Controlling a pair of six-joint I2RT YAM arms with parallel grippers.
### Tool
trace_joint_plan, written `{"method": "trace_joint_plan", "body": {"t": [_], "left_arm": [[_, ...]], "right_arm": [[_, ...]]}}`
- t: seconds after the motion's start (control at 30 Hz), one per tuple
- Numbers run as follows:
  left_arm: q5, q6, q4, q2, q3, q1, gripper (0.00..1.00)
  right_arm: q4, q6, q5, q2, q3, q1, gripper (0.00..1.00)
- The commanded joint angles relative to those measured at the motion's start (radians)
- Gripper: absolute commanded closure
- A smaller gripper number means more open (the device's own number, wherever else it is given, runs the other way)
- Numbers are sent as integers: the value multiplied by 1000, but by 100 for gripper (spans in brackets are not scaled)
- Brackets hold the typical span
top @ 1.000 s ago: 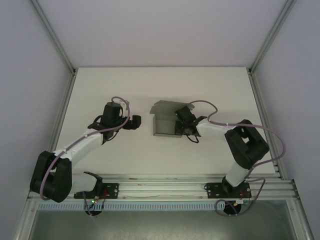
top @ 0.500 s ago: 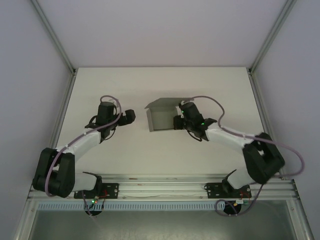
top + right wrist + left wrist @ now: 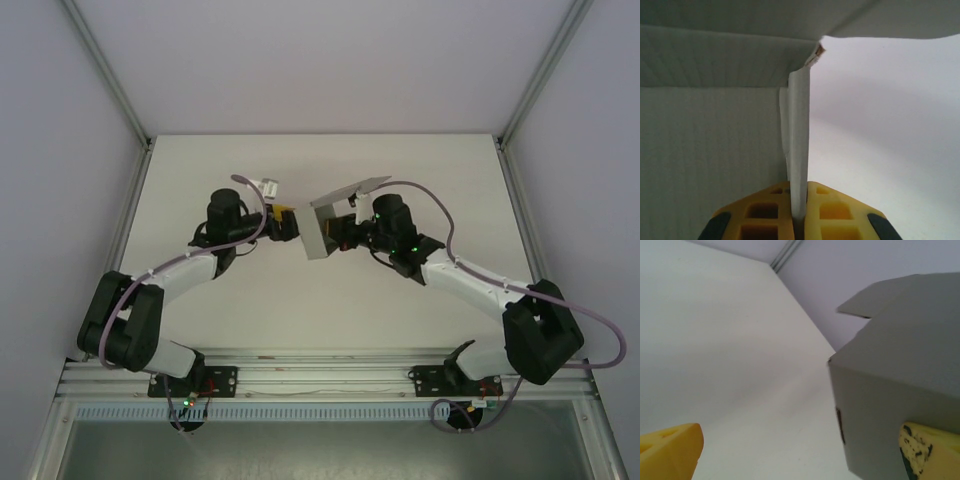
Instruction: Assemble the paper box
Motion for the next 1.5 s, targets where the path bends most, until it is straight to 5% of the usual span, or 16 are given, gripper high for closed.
{"method": "trace_joint_plan", "body": {"t": [0.0, 0.13, 0.27, 0.47, 0.7, 0.77, 0.97, 1.23, 1.47], "left_arm": [[111, 63, 46, 10, 45, -42, 0], [119, 23, 75, 44, 90, -54, 0], [139, -20, 112, 83, 132, -72, 0], [127, -25, 116, 88, 151, -76, 0], [52, 27, 25, 64, 153, -77, 0], [-67, 83, -102, 42, 162, -72, 0], [-659, 155, -528, -21, 168, -25, 0], [-1013, 104, -764, -108, 108, 52, 0], [-983, 114, -746, -148, 67, 52, 0]], "right_arm": [[68, -5, -27, 9, 23, 6, 100], [16, -13, 121, 32, 37, 37, 100], [-142, -56, 473, 90, 111, 126, 100], [-297, 126, 782, 181, 200, 150, 100], [-284, 100, 751, 171, 205, 148, 100], [-263, 83, 732, 120, 180, 149, 100], [-300, 138, 657, -61, 84, 149, 100], [-572, 195, 744, 11, 98, 147, 99], [-736, 220, 765, 265, 206, 146, 100]]}}
